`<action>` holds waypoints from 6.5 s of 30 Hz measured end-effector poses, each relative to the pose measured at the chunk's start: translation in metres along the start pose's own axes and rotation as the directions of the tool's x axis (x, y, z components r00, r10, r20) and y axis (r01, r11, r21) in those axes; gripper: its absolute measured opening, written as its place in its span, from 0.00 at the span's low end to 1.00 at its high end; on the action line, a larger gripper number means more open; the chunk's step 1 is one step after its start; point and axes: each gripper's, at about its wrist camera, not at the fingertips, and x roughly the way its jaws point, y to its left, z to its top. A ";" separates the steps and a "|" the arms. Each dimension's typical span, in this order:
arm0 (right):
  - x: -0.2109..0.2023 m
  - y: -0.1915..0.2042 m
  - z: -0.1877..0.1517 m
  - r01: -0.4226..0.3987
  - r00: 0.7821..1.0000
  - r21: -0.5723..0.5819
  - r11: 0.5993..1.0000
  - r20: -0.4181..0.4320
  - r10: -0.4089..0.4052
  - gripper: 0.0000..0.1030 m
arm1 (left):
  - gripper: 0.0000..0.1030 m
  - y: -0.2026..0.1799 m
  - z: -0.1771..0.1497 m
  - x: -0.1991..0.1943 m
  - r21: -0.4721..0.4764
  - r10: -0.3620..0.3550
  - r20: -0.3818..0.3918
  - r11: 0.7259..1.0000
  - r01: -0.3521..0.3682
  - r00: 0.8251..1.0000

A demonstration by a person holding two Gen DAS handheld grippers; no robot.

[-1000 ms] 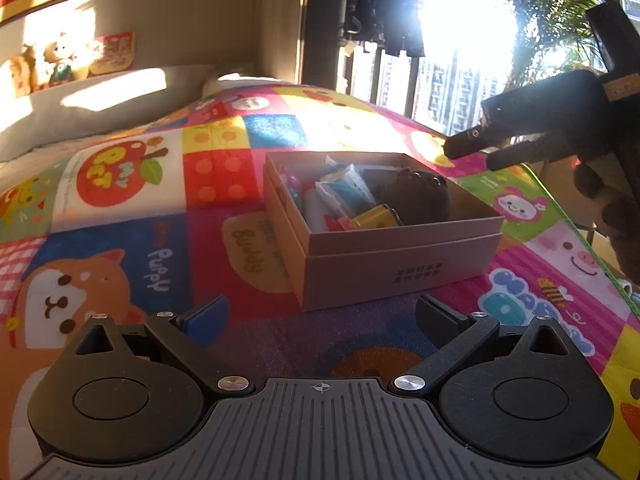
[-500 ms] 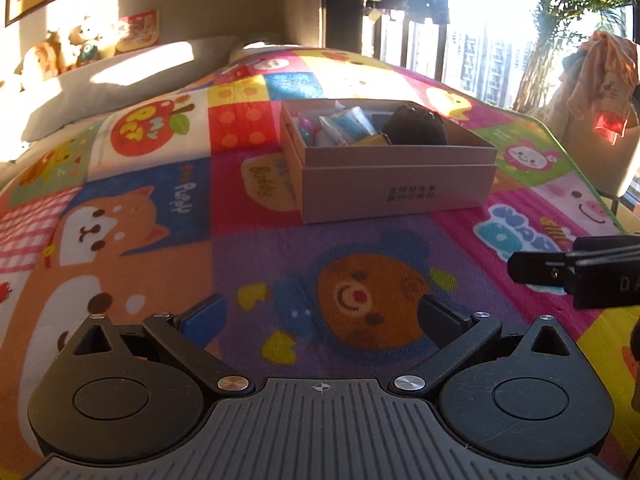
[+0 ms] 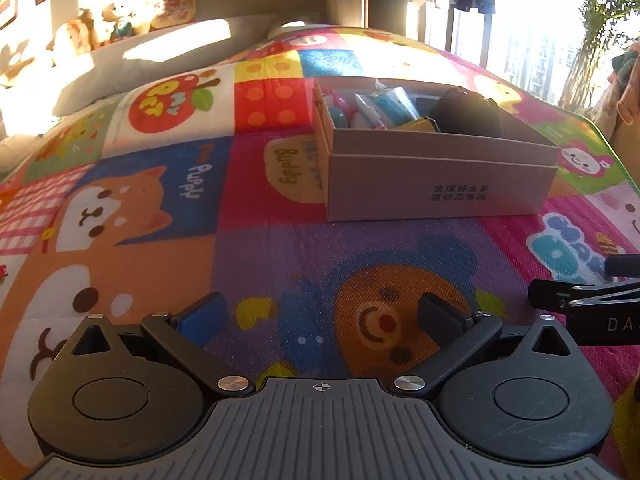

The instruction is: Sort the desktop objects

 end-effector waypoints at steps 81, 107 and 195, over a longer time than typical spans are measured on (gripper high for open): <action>-0.009 0.002 -0.014 0.024 0.997 0.023 0.999 0.070 -0.026 1.00 | 1.00 0.001 0.000 0.000 0.000 -0.001 -0.001 1.000 0.001 1.000; -0.009 0.002 -0.014 0.024 0.997 0.023 0.999 0.070 -0.026 1.00 | 1.00 0.001 0.000 0.001 0.000 -0.001 0.000 1.000 0.001 1.000; -0.008 0.002 -0.014 0.023 0.997 0.024 0.999 0.070 -0.025 1.00 | 1.00 0.002 0.000 0.001 -0.008 0.001 0.000 1.000 -0.001 1.000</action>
